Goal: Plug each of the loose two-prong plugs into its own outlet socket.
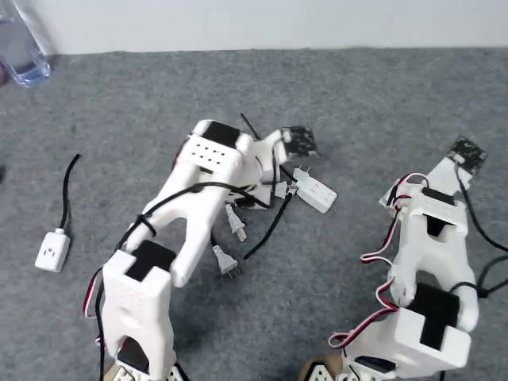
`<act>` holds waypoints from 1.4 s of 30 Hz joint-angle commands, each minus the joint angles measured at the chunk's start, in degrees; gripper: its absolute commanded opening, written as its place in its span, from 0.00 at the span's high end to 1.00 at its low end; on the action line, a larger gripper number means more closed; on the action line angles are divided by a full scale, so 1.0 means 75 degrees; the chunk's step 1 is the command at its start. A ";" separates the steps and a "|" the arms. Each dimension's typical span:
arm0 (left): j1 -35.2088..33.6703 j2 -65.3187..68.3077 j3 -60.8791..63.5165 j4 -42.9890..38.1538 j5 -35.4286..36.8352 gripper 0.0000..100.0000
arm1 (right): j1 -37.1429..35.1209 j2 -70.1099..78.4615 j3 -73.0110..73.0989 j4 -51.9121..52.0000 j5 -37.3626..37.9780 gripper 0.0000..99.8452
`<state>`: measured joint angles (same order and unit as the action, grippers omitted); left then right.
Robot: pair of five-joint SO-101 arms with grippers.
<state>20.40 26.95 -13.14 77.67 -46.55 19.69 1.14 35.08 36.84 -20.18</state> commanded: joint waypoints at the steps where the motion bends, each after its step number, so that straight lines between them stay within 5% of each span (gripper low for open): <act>1: 0.0105 -0.0047 -0.0193 0.0035 -0.0258 0.80 | 0.0123 -0.0029 -0.0410 -0.0111 -0.0070 0.58; 15: 0.0094 0.1207 -0.0756 -0.0258 -0.0270 0.80 | 0.0100 -0.0029 -0.0422 -0.0111 -0.0047 0.58; 25: 0.0105 0.3001 -0.3194 0.1207 -0.0234 0.81 | -0.0053 -0.0029 -0.0422 -0.0229 -0.0047 0.58; 30: 0.0129 0.3376 -0.4284 0.1969 -0.0234 0.98 | -0.0053 0.0064 -0.0410 -0.0369 -0.0059 0.58; 42: 0.0234 0.3200 -0.4659 0.2895 -0.0234 0.99 | -0.0076 0.0756 -0.0961 -0.0311 -0.0059 0.58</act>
<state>21.19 55.43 -46.29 97.36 -48.13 20.04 7.03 30.86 34.99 -20.18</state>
